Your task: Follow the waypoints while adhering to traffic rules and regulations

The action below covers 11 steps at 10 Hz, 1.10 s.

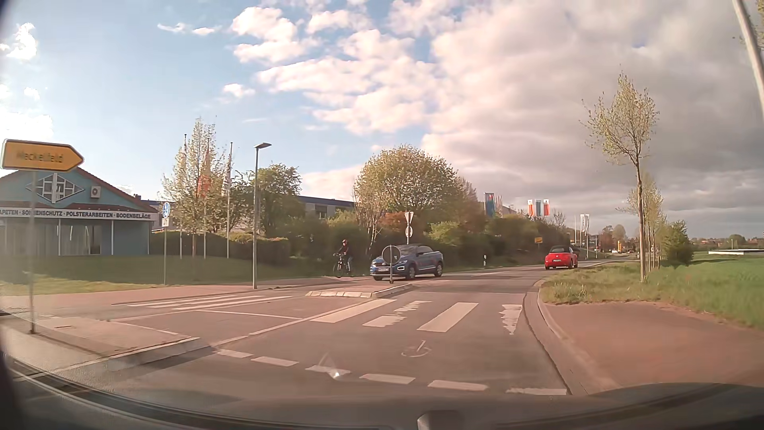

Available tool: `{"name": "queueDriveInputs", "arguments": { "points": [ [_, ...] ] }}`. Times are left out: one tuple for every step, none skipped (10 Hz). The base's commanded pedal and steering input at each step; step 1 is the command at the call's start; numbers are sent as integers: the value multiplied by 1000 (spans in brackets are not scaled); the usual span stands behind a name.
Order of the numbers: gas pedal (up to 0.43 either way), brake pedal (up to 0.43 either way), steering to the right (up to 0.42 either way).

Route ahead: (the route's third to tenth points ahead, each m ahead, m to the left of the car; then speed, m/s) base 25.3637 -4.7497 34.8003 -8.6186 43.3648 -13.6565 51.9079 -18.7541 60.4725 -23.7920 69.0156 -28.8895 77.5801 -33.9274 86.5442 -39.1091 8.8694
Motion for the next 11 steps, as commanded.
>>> {"name": "queueDriveInputs", "arguments": {
  "points": [
    [220,0,103],
    [228,0,102],
    [240,0,98],
    [240,0,92],
    [240,0,85],
    [240,0,75],
    [240,6,75],
    [240,0,79],
    [240,0,83],
    [240,0,82],
    [228,0,82]
  ]
}}
